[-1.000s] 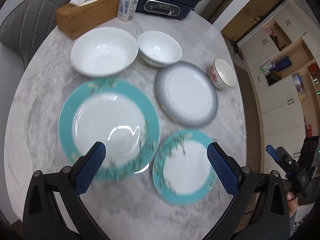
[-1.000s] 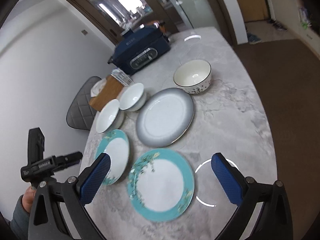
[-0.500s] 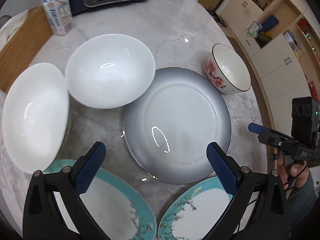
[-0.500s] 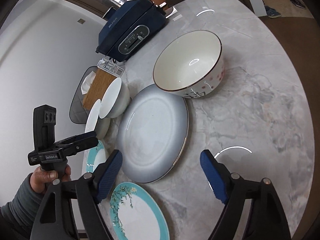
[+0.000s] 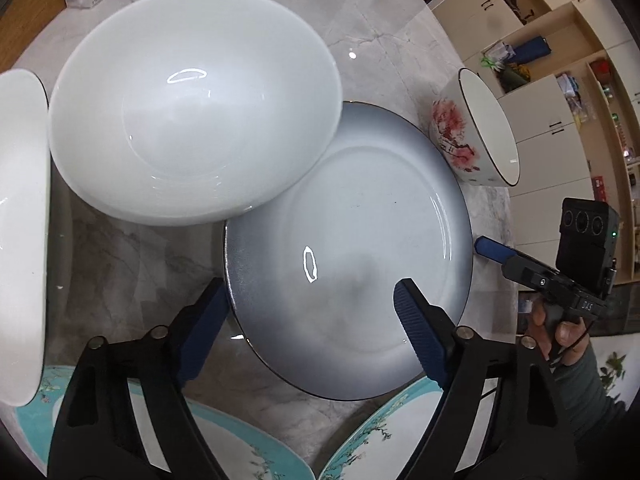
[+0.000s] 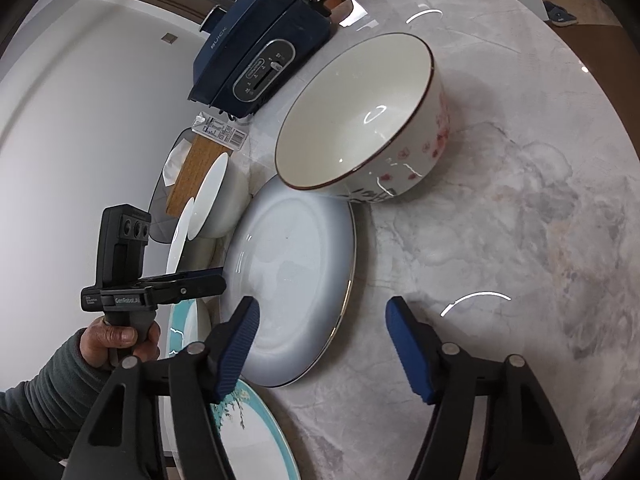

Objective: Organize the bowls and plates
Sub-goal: 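Move both grippers forward to the rim of the grey-rimmed plate, then close both grippers on the grey-rimmed plate's rim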

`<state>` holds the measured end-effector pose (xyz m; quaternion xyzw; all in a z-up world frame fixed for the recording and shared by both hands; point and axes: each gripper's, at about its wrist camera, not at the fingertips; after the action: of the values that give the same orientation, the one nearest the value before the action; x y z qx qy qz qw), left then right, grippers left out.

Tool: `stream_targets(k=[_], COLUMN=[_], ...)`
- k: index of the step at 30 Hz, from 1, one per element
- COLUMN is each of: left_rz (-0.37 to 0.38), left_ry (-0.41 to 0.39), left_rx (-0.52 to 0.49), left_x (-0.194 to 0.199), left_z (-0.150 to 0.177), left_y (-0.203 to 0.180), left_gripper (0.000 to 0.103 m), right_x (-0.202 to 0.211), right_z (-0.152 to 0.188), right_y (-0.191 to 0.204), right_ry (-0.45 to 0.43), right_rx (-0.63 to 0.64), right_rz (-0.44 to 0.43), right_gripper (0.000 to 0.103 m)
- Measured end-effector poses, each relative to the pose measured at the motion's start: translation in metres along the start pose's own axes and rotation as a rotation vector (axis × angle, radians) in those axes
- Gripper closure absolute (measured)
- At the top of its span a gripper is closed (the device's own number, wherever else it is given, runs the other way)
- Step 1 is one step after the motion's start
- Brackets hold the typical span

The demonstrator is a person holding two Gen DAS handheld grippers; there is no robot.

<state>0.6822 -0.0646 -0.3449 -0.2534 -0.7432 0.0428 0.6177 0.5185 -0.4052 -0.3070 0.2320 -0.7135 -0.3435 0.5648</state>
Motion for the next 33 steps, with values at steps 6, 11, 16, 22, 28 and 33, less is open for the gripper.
stream_targets(k=[6, 11, 16, 22, 28, 33], left_rz=[0.017, -0.013, -0.040, -0.038, -0.029, -0.032], left_ry=[-0.012, -0.027, -0.026, -0.020, 0.004, 0.021], left_rx=[0.019, 0.024, -0.014, -0.018, -0.003, 0.012], left_x=[-0.011, -0.013, -0.016, -0.016, -0.020, -0.012], left_z=[-0.018, -0.022, -0.015, -0.013, -0.013, 0.005], left_y=[0.011, 0.012, -0.014, -0.007, 0.000, 0.004], left_gripper=[0.022, 0.022, 0.022, 0.054, 0.072, 0.079], right_x=[-0.006, -0.015, -0.023, -0.026, -0.029, -0.029], right_z=[-0.004, -0.006, -0.008, -0.016, -0.019, -0.020], right_y=[-0.002, 0.003, 0.008, 0.008, 0.008, 0.013], right_ry=[0.016, 0.038, 0.065, 0.092, 0.085, 0.081], right_rx=[0.017, 0.037, 0.053, 0.028, -0.013, 0.010], right_rz=[-0.009, -0.010, -0.007, -0.024, -0.039, 0.001], right_gripper=[0.037, 0.042, 0.049, 0.049, 0.044, 0.049])
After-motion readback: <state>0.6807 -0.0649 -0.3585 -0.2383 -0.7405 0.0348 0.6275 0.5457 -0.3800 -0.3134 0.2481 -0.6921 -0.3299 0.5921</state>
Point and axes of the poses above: each gripper's, at about its wrist camera, not at the fingertips, and x roughly against the way its jaws point, y to its left, z to its underside, and after that the axes turned 13 degrees about -x, right-handed
